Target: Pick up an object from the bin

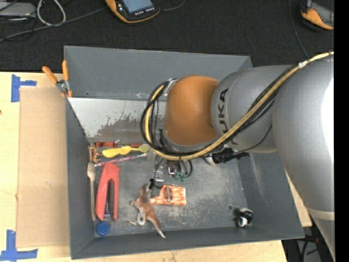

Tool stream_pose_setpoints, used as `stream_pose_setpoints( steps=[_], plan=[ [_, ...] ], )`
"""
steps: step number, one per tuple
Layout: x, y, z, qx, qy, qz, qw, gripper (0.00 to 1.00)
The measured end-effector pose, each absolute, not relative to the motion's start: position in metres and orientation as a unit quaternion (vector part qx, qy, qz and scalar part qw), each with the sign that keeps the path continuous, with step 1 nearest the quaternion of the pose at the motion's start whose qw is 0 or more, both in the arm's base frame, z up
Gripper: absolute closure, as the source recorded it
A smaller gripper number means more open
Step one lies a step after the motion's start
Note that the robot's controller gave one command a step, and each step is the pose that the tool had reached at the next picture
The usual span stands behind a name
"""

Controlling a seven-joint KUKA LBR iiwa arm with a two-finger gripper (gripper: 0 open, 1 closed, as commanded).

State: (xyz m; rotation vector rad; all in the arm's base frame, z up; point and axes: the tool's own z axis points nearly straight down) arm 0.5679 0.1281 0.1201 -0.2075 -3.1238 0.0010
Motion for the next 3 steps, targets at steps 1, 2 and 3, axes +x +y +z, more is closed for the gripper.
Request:
stream_pose_setpoints(
  steps=[1, 2, 3],
  plan=[
    [0.577, 0.096, 0.107, 0.059, -0.998, -0.001, 0.003, 0.00],
    [0.525, 0.077, 0.108, 0.101, -0.995, -0.001, 0.002, 0.00],
    [0.528, 0.049, 0.070, 0.063, -0.998, -0.001, 0.003, 1.00]
  ],
)
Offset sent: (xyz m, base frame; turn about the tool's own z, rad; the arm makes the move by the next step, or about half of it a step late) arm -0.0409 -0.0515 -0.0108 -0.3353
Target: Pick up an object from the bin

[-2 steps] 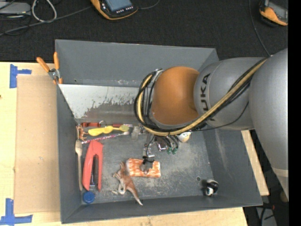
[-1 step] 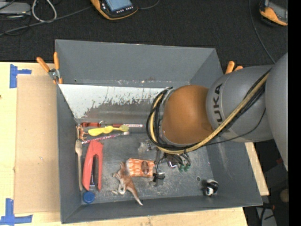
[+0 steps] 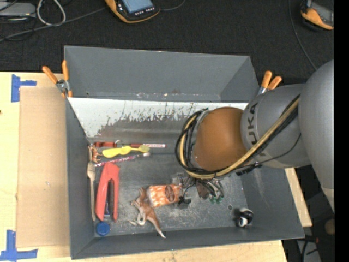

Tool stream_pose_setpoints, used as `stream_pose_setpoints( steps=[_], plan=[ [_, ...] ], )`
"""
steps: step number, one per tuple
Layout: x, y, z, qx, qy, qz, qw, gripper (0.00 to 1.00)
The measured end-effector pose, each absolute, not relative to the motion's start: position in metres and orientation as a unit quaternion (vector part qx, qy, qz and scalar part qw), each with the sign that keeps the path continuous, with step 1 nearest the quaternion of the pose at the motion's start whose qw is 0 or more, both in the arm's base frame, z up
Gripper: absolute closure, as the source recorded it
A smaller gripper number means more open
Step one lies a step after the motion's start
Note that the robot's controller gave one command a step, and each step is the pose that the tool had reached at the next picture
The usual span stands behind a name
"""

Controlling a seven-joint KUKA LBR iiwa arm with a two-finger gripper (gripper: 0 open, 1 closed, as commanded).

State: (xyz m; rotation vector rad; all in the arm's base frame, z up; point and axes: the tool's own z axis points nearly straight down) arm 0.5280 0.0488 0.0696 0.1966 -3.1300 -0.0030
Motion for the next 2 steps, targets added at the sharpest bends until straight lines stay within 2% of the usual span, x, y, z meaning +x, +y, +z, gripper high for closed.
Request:
stream_pose_setpoints(
  steps=[1, 2],
  plan=[
    [0.528, 0.049, 0.070, 0.062, -0.998, -0.001, 0.003, 1.00],
    [0.527, 0.043, 0.127, 0.050, -0.999, -0.001, 0.006, 1.00]
  ],
)
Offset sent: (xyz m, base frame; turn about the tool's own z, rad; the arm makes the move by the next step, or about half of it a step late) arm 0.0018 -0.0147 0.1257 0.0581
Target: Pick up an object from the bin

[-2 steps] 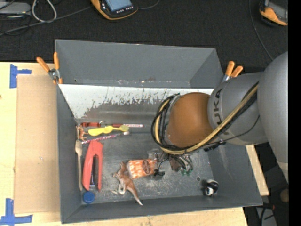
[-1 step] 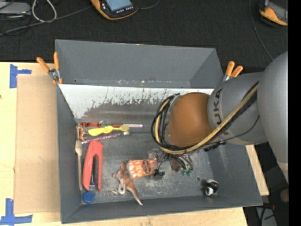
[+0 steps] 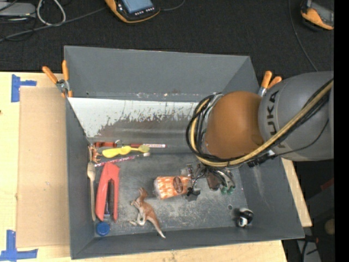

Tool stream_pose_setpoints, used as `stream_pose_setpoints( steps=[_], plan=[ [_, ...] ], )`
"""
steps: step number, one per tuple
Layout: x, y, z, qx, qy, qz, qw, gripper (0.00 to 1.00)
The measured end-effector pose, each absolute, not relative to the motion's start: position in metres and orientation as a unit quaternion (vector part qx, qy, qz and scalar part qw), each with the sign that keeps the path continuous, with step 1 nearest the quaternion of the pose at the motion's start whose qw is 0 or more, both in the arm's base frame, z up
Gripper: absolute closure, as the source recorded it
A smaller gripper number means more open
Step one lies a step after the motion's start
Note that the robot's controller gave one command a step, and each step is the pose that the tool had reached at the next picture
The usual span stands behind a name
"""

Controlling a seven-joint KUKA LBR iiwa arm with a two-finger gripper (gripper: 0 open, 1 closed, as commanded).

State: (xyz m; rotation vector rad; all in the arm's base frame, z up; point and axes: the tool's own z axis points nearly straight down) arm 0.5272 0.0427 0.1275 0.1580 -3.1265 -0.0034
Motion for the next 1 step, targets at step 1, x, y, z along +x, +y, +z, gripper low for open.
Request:
stream_pose_setpoints(
  steps=[1],
  plan=[
    [0.5057, 0.0732, 0.1969, 0.137, -0.991, -0.002, 0.007, 1.00]
  ],
)
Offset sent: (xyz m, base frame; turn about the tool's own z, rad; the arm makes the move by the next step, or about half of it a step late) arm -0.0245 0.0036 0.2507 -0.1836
